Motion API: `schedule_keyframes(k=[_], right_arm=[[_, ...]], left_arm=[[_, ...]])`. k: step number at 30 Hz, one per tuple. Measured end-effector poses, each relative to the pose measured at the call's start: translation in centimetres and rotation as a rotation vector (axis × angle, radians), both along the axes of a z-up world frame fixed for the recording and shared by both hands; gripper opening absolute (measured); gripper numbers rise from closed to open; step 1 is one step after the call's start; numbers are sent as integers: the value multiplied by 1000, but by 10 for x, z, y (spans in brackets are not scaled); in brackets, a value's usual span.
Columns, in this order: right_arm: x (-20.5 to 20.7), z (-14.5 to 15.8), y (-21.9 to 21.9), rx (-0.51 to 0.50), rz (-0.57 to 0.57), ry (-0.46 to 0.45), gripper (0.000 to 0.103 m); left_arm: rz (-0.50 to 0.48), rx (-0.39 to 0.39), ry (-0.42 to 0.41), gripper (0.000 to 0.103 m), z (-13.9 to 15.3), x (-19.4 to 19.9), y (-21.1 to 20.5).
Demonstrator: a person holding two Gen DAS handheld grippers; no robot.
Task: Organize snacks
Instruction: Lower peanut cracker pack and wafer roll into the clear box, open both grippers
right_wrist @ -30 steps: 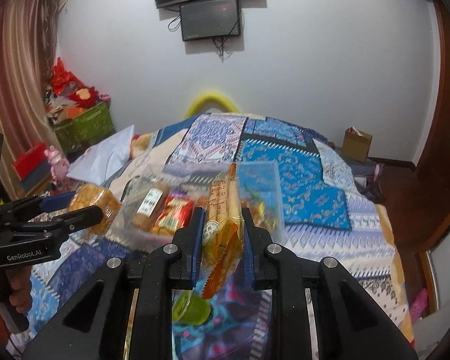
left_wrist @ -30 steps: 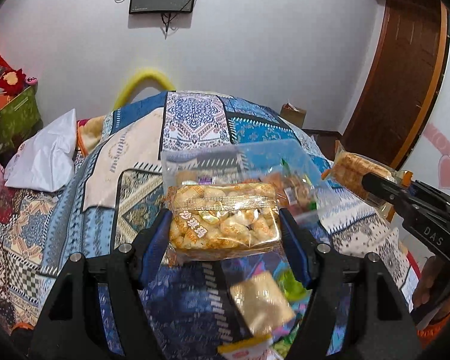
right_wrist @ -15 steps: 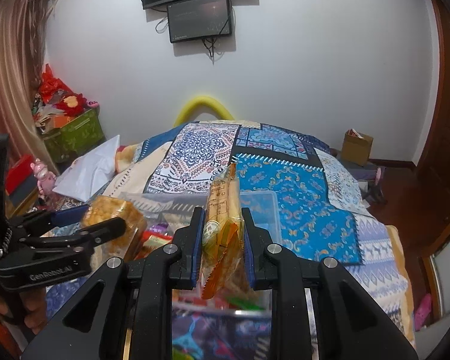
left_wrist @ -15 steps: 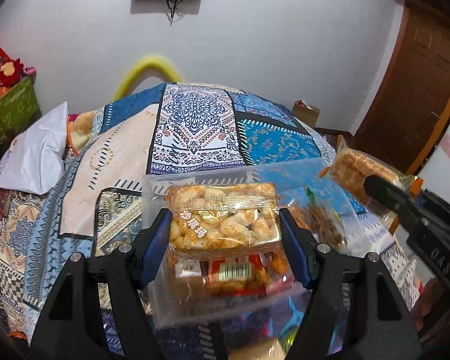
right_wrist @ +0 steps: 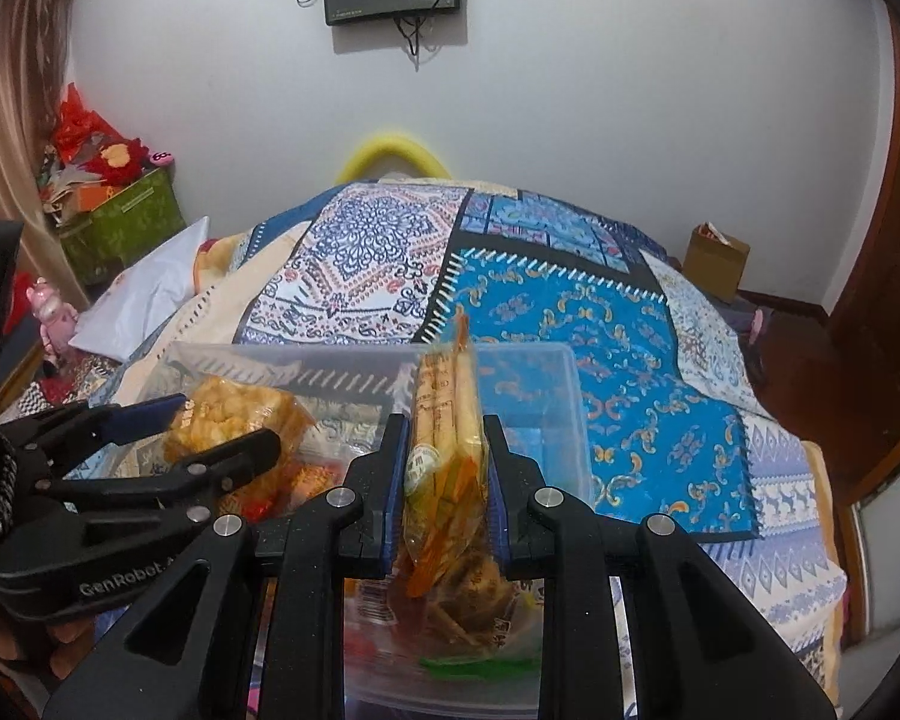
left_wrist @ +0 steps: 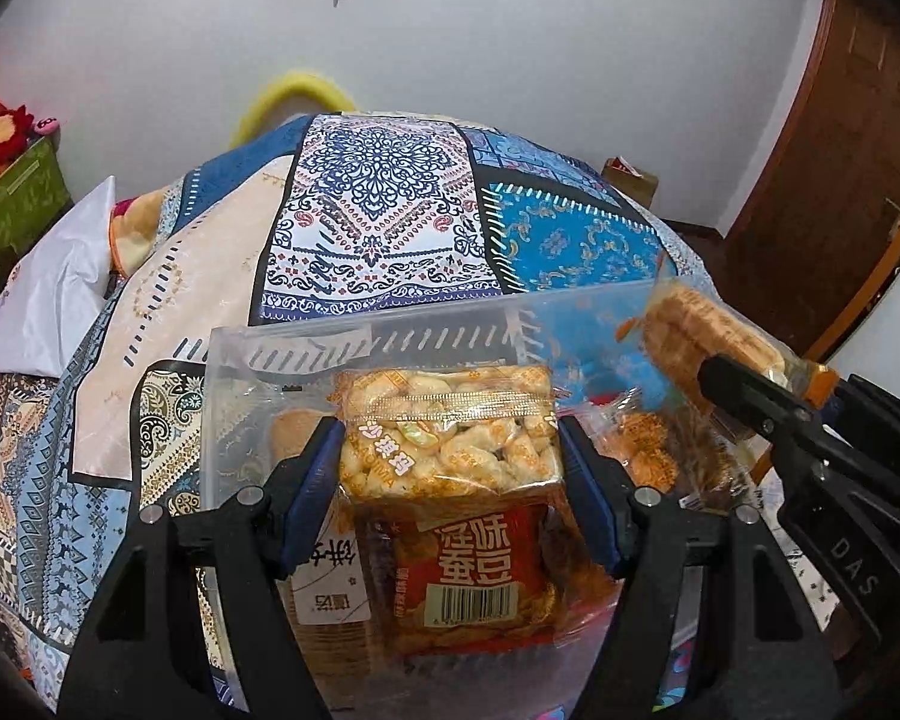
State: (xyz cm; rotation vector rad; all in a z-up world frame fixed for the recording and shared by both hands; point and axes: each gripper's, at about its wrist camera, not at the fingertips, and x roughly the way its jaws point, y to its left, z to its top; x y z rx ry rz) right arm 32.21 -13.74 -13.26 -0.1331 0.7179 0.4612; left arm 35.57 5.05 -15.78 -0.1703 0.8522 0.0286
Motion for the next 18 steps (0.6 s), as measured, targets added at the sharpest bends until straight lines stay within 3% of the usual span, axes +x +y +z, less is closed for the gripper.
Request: schedule_keyframes(k=[3, 6, 13, 18], right_arm=[[2, -7, 1, -23, 2, 32, 22], [3, -13, 2, -33, 24, 74, 32], [-14, -1, -6, -22, 9, 45, 57], [-30, 14, -18, 10, 6, 31, 58]], left_arm=[[18, 11, -1, 70, 1, 2, -2], [13, 21, -2, 71, 4, 0, -3], [-3, 40, -20, 71, 21, -19, -5], [-12, 39, -55, 71, 44, -44, -3]])
